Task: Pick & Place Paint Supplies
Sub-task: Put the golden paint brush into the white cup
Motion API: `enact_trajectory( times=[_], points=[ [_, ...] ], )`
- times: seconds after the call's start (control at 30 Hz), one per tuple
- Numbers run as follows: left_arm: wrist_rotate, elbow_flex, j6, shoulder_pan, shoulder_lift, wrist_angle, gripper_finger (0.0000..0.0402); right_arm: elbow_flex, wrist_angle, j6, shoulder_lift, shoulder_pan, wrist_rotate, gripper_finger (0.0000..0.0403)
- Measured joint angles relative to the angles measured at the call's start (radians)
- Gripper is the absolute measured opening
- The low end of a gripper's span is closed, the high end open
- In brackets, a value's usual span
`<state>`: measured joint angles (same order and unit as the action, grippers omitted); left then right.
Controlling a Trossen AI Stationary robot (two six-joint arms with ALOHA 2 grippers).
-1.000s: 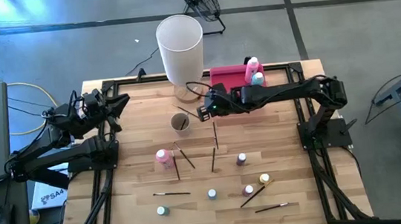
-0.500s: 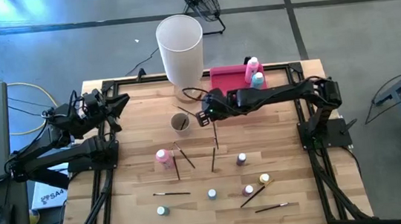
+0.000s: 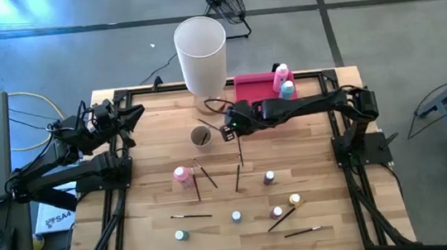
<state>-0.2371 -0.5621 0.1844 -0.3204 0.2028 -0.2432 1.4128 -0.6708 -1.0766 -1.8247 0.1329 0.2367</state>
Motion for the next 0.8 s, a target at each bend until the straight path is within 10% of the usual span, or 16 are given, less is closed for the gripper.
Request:
enact_trajectory(
  times=[0.47, 0.8],
  points=[
    [-0.006, 0.000, 0.000, 0.000, 0.000, -0.007, 0.0054, 0.000, 0.051, -0.001, -0.110, 0.000, -0.027, 0.0123],
    [-0.009, 0.000, 0.000, 0.000, 0.000, -0.008, 0.0054, 0.000, 0.065, -0.078, -0.192, 0.005, 0.078, 0.0119]
  ],
)
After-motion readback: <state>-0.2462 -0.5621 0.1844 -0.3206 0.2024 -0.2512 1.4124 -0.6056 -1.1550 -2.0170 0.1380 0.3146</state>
